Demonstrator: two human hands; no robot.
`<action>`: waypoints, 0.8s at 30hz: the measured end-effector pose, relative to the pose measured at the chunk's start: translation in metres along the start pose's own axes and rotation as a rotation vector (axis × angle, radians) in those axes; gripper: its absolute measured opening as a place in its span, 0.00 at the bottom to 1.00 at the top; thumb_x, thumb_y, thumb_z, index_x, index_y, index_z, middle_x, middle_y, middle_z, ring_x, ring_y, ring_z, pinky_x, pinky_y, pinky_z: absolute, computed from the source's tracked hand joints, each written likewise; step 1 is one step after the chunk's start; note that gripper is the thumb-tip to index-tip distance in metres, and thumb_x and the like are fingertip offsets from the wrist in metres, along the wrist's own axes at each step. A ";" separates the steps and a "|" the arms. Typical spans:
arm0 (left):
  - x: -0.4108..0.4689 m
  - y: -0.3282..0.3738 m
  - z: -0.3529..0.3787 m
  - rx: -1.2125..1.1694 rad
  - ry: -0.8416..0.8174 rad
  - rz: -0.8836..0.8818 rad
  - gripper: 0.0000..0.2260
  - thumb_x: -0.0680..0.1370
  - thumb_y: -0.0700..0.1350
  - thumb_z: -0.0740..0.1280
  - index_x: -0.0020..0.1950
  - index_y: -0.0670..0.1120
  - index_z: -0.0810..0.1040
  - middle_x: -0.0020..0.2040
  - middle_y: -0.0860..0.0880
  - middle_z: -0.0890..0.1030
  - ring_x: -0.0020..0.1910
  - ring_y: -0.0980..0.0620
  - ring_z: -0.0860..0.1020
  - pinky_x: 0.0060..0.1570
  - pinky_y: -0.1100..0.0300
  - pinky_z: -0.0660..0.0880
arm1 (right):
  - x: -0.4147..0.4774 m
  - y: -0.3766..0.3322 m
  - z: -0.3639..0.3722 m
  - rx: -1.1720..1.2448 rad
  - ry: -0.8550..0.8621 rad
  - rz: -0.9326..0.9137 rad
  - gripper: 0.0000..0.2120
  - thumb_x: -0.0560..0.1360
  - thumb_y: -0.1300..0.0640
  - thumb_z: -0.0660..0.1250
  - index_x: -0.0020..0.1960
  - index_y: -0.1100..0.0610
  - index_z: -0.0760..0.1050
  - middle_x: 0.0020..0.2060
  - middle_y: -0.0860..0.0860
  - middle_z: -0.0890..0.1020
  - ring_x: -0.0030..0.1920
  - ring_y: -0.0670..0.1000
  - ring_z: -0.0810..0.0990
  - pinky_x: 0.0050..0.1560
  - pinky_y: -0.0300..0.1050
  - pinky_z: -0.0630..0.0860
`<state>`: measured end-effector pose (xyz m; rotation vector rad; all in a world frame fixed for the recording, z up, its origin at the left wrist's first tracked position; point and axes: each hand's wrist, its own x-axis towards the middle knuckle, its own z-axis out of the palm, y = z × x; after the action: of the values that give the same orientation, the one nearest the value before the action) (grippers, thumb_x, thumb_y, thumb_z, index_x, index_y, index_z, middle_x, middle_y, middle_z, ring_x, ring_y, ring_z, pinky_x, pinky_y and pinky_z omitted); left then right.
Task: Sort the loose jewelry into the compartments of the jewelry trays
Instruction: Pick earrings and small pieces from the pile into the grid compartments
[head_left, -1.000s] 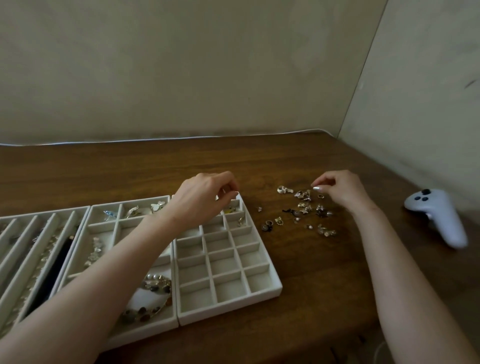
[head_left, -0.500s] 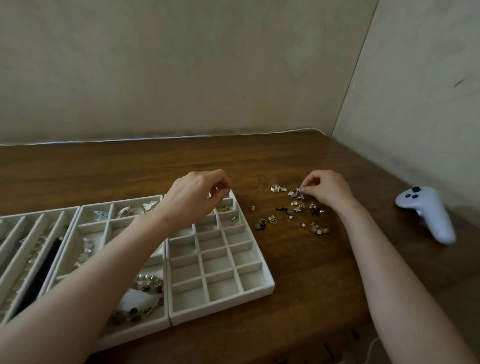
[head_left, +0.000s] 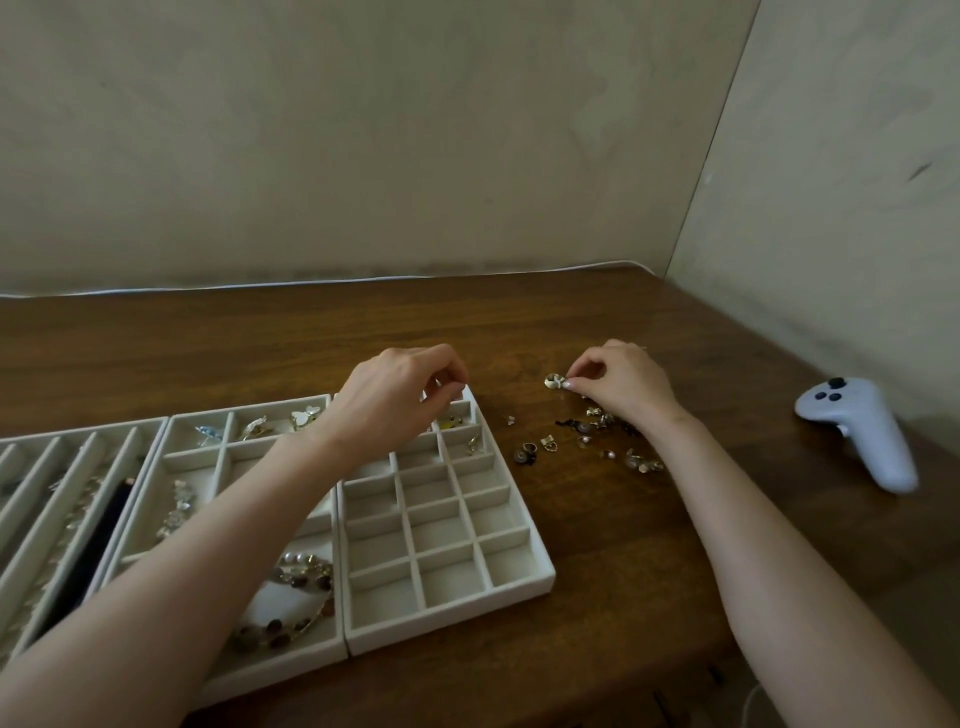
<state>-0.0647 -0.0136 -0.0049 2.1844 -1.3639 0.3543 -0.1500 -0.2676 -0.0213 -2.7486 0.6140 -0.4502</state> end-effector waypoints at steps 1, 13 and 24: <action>0.000 0.000 0.000 0.001 0.002 0.001 0.05 0.78 0.45 0.65 0.51 0.47 0.78 0.43 0.53 0.80 0.32 0.65 0.72 0.33 0.63 0.73 | 0.000 -0.001 0.001 -0.020 0.008 0.010 0.06 0.74 0.47 0.68 0.48 0.48 0.79 0.48 0.47 0.76 0.54 0.49 0.72 0.53 0.46 0.70; 0.003 0.000 -0.001 0.066 0.023 -0.041 0.06 0.78 0.46 0.63 0.52 0.47 0.77 0.45 0.54 0.80 0.38 0.57 0.77 0.32 0.68 0.69 | -0.008 -0.012 -0.013 0.434 0.124 -0.054 0.04 0.72 0.53 0.70 0.43 0.53 0.78 0.40 0.45 0.79 0.41 0.44 0.76 0.45 0.42 0.74; 0.002 -0.001 -0.002 0.093 0.026 -0.083 0.05 0.78 0.46 0.64 0.51 0.48 0.77 0.44 0.54 0.79 0.42 0.53 0.78 0.38 0.54 0.77 | -0.033 -0.067 -0.004 0.646 -0.363 -0.297 0.05 0.72 0.55 0.70 0.48 0.51 0.79 0.43 0.45 0.81 0.41 0.40 0.77 0.41 0.31 0.73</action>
<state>-0.0626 -0.0140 -0.0023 2.2968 -1.2612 0.4211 -0.1553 -0.1954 -0.0030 -2.2066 -0.0401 -0.1565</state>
